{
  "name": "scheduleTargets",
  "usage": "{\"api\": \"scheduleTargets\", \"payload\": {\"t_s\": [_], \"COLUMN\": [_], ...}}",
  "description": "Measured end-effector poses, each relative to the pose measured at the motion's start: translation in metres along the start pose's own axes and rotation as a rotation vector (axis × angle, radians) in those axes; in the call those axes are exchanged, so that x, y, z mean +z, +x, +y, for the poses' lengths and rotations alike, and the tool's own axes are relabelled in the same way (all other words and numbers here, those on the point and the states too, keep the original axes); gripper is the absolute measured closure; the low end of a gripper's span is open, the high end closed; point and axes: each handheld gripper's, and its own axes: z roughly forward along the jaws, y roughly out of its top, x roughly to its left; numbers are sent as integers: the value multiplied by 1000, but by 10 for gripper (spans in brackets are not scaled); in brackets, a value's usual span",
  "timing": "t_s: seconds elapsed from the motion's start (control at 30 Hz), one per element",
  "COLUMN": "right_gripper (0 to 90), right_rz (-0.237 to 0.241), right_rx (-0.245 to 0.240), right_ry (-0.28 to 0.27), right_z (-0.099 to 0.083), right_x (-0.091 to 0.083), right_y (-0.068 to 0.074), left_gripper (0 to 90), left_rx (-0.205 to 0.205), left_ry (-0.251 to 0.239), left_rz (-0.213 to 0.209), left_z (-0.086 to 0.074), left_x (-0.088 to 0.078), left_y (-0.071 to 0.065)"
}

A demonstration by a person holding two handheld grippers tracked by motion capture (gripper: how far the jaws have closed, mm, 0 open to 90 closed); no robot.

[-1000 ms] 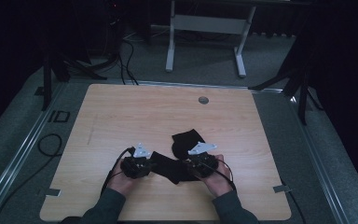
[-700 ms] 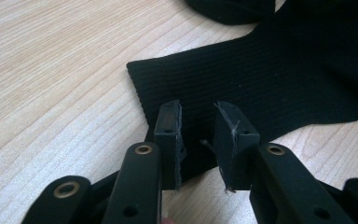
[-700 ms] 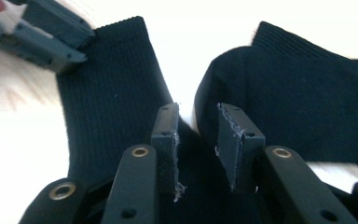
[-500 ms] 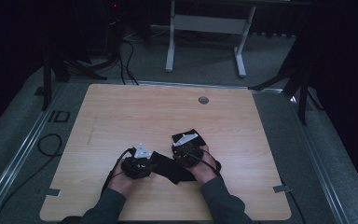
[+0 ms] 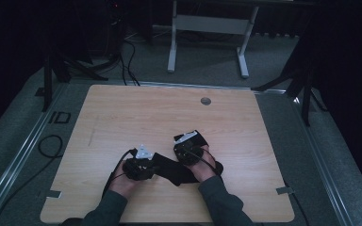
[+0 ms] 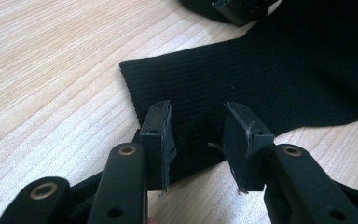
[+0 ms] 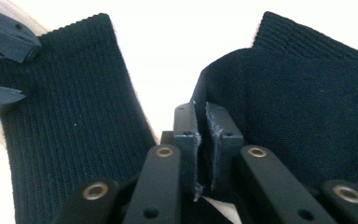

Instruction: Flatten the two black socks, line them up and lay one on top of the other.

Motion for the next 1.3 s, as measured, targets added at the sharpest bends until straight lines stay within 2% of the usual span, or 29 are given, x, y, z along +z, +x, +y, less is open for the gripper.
{"api": "scheduleTargets", "payload": {"t_s": [0.1, 0.2, 0.33, 0.6, 0.83, 1.1, 1.3], "right_gripper": [881, 884, 886, 887, 887, 887, 887], "right_rz": [4, 36, 62, 85, 105, 68, 5], "right_rx": [26, 57, 84, 95, 140, 215, 256], "right_ry": [-5, -30, -74, -150, -215, -270, -266], "right_z": [1, 1, 3, 10, 13, 8, -3], "right_x": [-1, -4, -16, -40, -62, -81, -88], "right_y": [-1, -4, -5, -7, -19, -42, -61], "left_gripper": [617, 600, 557, 507, 471, 462, 470], "left_rx": [4, -6, -20, -4, 5, 16, 22], "left_ry": [1, -8, -24, -37, -45, -31, -19], "left_rz": [6, 16, 27, 33, 29, 29, 36], "left_z": [0, 0, 1, 3, 5, 5, 4], "left_x": [0, -1, -4, -4, 0, 4, 5], "left_y": [-1, 0, 1, -2, -5, -7, -7]}}
